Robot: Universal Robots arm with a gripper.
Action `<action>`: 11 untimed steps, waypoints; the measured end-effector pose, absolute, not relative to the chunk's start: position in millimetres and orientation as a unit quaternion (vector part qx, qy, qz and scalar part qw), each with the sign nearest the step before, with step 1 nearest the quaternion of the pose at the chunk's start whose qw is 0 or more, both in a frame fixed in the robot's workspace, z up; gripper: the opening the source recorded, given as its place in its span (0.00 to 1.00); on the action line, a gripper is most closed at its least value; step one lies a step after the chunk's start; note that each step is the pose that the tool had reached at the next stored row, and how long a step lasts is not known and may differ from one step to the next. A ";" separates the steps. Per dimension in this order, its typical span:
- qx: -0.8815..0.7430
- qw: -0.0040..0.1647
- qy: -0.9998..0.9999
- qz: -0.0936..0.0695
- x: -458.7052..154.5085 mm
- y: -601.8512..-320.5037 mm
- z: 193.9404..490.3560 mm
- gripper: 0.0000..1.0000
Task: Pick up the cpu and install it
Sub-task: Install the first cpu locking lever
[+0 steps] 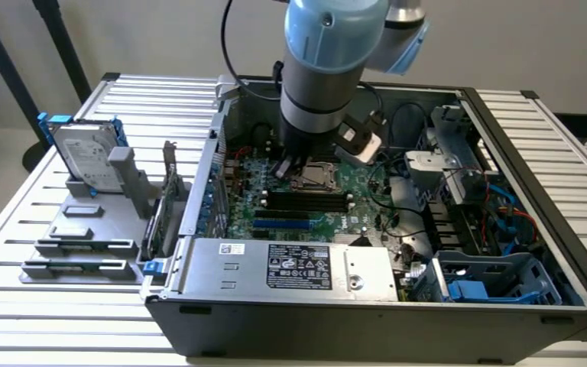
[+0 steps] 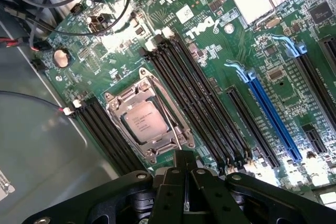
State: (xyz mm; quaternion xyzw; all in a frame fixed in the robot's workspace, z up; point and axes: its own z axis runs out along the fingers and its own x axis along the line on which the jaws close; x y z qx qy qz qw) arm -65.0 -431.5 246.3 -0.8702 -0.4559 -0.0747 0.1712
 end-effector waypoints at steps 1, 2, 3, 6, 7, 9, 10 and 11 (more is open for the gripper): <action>-0.871 0.171 -0.455 -0.074 -65.6 -431.5 245.3 0.11; -0.871 0.171 -0.454 -0.074 -66.1 -431.5 244.0 0.11; -0.872 0.171 -0.453 -0.074 -66.4 -431.5 242.6 0.11; -0.872 0.170 -0.452 -0.074 -66.7 -431.3 237.2 0.11; -0.872 0.170 -0.452 -0.074 -66.8 -431.0 235.5 0.11; -0.873 0.170 -0.452 -0.074 -66.9 -429.5 232.1 0.11; -0.873 0.170 -0.452 -0.074 -66.9 -428.3 231.0 0.11; -0.873 0.170 -0.452 -0.074 -67.0 -427.2 230.0 0.11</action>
